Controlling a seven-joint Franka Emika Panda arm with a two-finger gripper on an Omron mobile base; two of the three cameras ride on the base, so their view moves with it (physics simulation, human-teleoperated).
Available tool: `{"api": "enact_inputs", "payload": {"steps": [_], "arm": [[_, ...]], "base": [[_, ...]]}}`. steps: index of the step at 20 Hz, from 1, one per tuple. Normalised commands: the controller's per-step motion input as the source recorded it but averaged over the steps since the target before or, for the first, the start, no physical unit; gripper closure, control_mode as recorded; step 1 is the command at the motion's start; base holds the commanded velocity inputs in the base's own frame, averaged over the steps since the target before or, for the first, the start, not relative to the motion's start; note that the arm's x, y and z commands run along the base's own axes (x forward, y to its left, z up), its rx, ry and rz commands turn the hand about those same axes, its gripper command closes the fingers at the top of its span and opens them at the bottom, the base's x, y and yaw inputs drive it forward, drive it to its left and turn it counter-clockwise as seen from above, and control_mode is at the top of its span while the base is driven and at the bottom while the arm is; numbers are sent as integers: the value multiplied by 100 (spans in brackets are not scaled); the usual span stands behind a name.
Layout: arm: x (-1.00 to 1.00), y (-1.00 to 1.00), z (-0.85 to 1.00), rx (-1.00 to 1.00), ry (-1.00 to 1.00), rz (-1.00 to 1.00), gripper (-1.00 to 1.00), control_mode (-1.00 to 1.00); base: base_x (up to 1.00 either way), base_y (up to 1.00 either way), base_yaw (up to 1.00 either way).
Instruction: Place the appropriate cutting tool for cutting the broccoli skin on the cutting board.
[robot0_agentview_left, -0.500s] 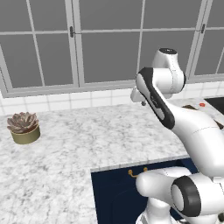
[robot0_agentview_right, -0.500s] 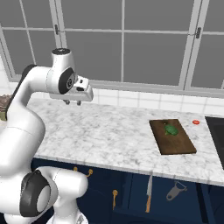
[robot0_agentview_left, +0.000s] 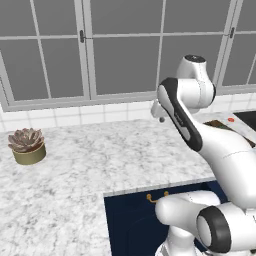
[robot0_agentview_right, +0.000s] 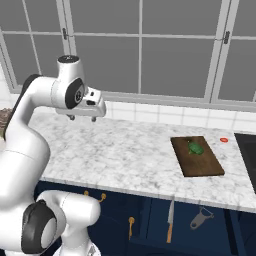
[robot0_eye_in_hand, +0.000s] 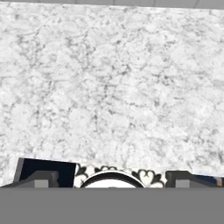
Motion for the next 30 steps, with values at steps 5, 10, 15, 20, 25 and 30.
{"api": "enact_inputs", "payload": {"steps": [5,10,15,20,25,30], "arm": [[-28,-26,0,0,0,-1,-100,-100],[-61,-57,-6,2,-3,-2,-100,-100],[-77,-96,-4,7,0,-5,-100,-100],[-82,-100,-19,6,4,-1,-100,-100],[-63,-100,-41,4,7,0,-100,-100],[-17,-100,-62,0,15,0,-100,-100]], "base": [[0,0,0],[0,0,0],[0,0,0],[0,0,0],[0,0,0],[0,0,0]]}}
